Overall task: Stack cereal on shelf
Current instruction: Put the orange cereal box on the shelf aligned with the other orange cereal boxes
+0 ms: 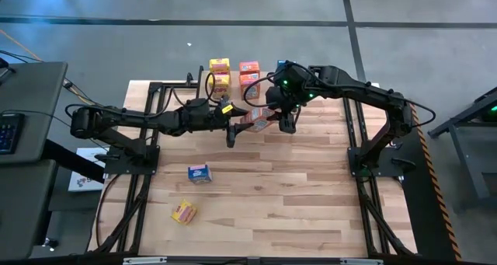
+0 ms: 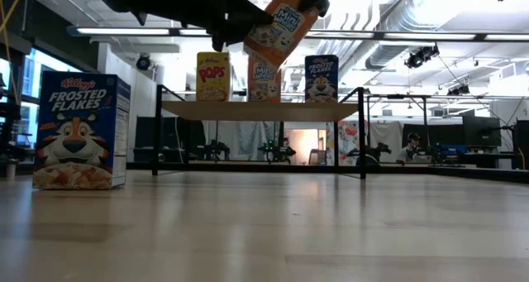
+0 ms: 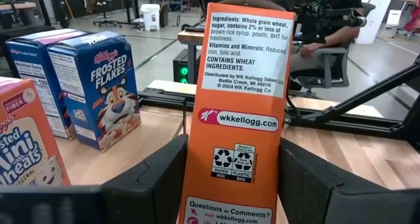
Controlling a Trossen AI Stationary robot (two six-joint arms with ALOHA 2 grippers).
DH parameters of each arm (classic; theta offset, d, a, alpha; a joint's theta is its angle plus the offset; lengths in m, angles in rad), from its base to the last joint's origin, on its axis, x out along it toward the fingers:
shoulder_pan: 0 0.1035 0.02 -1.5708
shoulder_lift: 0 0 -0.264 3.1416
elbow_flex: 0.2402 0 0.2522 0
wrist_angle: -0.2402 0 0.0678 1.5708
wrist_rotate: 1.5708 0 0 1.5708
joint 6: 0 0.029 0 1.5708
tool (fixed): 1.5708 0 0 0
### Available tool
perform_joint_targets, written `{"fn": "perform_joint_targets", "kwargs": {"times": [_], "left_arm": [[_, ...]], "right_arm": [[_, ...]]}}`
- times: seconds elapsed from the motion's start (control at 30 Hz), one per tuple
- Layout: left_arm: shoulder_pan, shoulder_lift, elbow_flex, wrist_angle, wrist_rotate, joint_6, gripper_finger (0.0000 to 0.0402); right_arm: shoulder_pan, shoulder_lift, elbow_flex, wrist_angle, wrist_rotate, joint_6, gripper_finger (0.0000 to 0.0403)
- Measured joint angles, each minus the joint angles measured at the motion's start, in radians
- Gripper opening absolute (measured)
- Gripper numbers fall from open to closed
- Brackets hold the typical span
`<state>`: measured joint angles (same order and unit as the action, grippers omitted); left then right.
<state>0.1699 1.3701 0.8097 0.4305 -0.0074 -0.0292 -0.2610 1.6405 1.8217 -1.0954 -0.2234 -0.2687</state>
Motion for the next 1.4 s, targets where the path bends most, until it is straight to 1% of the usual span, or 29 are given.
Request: {"fn": "perform_joint_targets", "kwargs": {"times": [0.5, 0.7, 0.83, 1.03, 1.13, 1.4], "left_arm": [[0.0, 0.0, 0.0, 0.0, 0.0, -0.003, 0.0193], [0.0, 0.0, 0.0, 0.0, -0.003, -0.003, 0.0193], [0.0, 0.0, 0.0, 0.0, -0.004, -0.005, 0.0193], [0.0, 0.0, 0.0, -0.002, 0.001, -0.005, 0.0193], [0.0, 0.0, 0.0, -0.011, 0.003, -0.005, 0.0193], [0.002, 0.0, 0.0, -0.016, 0.002, -0.003, 0.0193]], "right_arm": [[0.0, 0.0, 0.0, 0.007, 0.001, 0.0, 0.013], [0.001, 0.0, 0.0, 0.011, 0.047, -0.001, 0.0132], [0.001, 0.0, 0.0, 0.01, 0.045, -0.002, 0.0152], [0.0, 0.0, 0.0, 0.011, 0.046, -0.009, 0.0213], [0.0, 0.0, 0.0, 0.01, 0.046, 0.001, 0.0235], [0.0, 0.0, 0.0, 0.001, 0.043, 0.006, 0.0243]]}}
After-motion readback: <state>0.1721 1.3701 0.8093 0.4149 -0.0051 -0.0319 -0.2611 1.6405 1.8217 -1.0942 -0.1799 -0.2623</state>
